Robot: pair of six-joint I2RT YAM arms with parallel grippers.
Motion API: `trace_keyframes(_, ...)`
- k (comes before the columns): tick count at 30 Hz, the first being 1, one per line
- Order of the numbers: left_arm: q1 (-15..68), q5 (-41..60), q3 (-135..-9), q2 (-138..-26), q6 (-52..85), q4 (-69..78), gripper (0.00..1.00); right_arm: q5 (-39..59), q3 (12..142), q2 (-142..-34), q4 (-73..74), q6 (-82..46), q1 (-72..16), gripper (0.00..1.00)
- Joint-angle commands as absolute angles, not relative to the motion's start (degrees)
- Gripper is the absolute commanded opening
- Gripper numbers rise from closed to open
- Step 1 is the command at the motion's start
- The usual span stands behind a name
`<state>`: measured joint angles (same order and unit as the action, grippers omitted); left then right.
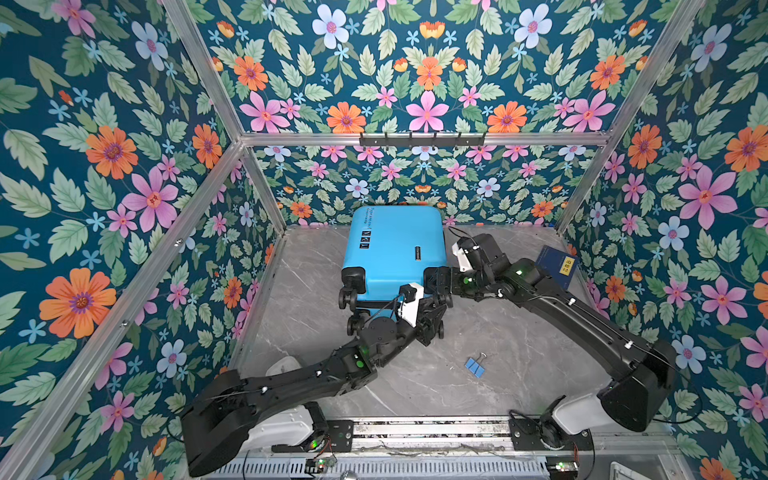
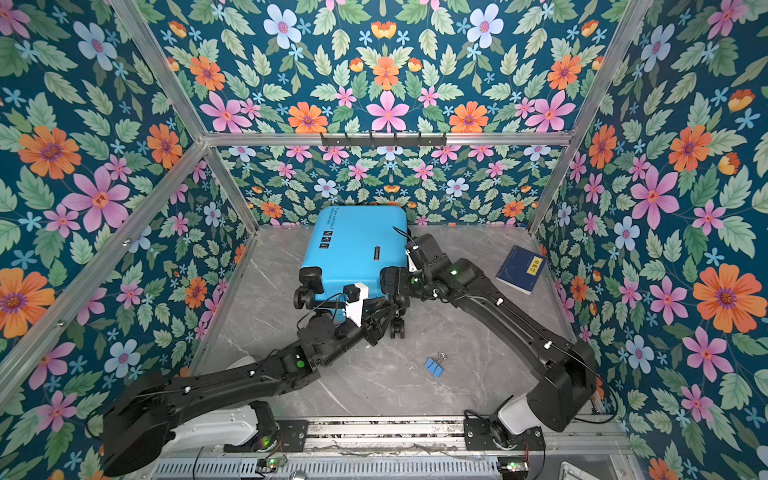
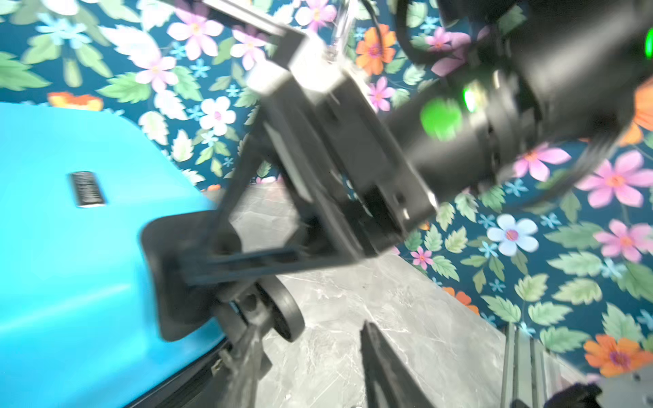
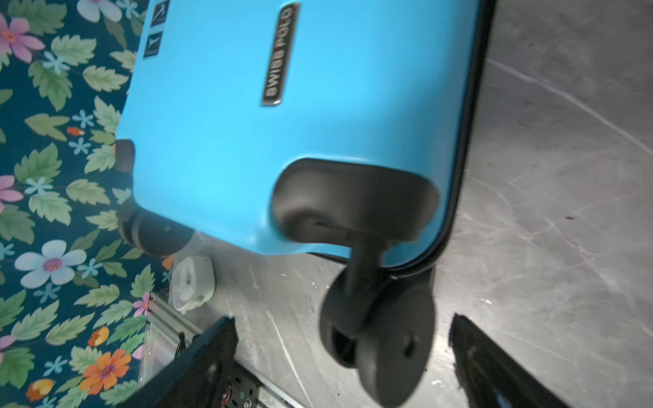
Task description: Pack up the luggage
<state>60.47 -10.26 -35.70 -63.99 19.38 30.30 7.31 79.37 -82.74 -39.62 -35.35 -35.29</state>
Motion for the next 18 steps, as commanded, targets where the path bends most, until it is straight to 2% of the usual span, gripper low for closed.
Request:
trace_keyframes(1, 60.01, -19.97, -41.69, -61.11, 24.21, 1.68, 0.61, 7.62, 74.67, -79.22, -38.98, -33.76, -32.86, 0.89)
trace_keyframes(3, 59.69, -24.3, -46.86, -60.65, 25.37, -9.8, 0.63, 7.33, 70.77, -76.05, -37.71, -32.89, -32.2, 0.84)
trace_keyframes(5, 58.14, -27.11, -51.34, -60.56, 27.19, -20.15, 0.7, 7.2, 66.18, -72.96, -35.44, -32.35, -32.18, 0.79)
trace_keyframes(8, 50.79, -22.82, -55.35, -60.0, 28.85, -30.26, 0.75, 8.82, 59.02, -69.71, -30.07, -32.42, -31.94, 0.76)
trace_keyframes(11, 40.98, -14.59, -55.32, -56.47, 28.81, -32.57, 0.76, 12.09, 52.72, -68.17, -22.96, -32.98, -31.95, 0.76)
trace_keyframes(13, 37.03, -13.18, -55.26, -54.35, 28.21, -34.0, 0.77, 14.41, 48.62, -67.69, -17.15, -33.58, -31.9, 0.76)
trace_keyframes(18, 33.68, -12.84, -55.32, -54.32, 26.15, -37.77, 0.77, 19.6, 42.46, -68.82, -5.08, -34.01, -31.91, 0.75)
